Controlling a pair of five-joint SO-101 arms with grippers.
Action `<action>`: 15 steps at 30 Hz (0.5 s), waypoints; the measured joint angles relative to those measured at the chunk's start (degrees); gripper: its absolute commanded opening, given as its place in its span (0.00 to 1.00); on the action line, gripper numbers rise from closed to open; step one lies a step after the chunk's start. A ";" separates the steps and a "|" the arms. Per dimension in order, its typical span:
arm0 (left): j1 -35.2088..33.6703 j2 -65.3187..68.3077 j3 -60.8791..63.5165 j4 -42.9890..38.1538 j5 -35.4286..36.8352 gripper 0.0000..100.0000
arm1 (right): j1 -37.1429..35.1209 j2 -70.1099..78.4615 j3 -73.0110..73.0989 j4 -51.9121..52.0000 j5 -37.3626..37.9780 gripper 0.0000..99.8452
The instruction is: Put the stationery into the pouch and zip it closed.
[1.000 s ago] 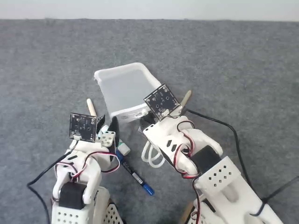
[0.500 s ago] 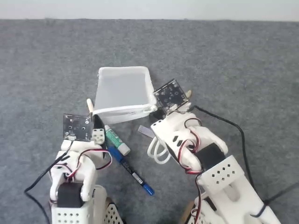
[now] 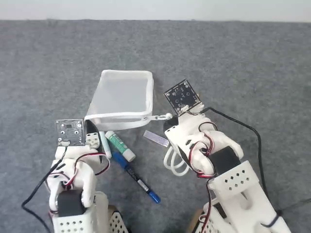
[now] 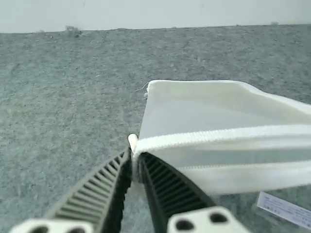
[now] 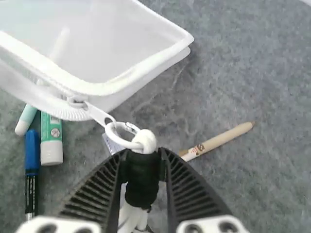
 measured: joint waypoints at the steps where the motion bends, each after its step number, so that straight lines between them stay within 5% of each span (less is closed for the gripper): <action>1: 0.00 -0.09 0.00 0.00 0.00 0.01 | 0.00 0.00 -0.09 0.44 0.00 0.01; 7: -0.09 -0.09 0.00 0.00 0.00 0.01 | 0.00 -0.09 -0.26 1.76 0.00 0.21; 15: -5.01 0.18 0.00 0.00 0.00 0.02 | 0.70 -0.09 -0.26 3.34 -0.09 0.18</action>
